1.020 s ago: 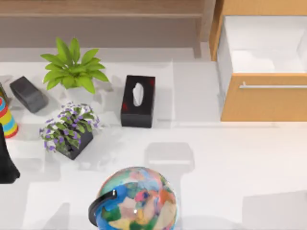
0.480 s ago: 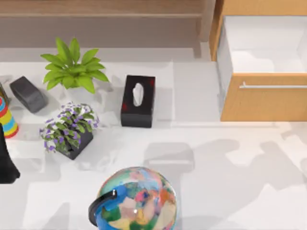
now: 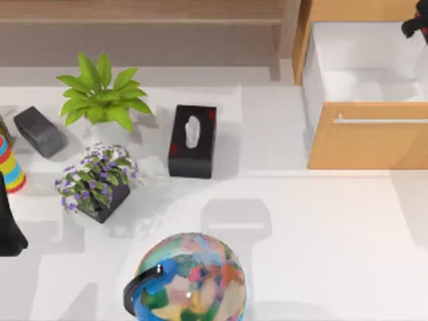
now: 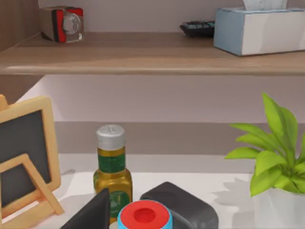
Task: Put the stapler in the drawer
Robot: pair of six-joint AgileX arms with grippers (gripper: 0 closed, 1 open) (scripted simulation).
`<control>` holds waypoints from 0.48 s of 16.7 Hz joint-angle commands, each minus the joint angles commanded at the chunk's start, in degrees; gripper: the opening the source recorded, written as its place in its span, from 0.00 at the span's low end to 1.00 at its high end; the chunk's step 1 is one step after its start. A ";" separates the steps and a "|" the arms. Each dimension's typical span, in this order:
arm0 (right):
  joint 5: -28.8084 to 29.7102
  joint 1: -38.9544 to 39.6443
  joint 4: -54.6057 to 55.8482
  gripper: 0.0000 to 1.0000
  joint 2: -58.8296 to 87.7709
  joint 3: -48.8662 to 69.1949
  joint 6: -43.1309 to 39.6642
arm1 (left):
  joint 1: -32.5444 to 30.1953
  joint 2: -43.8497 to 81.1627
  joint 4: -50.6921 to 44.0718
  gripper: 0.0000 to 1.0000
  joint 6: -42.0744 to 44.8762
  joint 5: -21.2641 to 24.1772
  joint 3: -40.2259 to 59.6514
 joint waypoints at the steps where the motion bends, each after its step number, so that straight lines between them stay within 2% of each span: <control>1: -0.33 0.59 -1.19 0.00 3.49 3.51 2.24 | 0.00 0.00 0.00 1.00 0.00 0.00 0.00; 8: -2.88 2.26 -10.02 0.00 25.57 14.99 18.06 | 0.00 0.00 0.00 1.00 0.00 0.00 0.00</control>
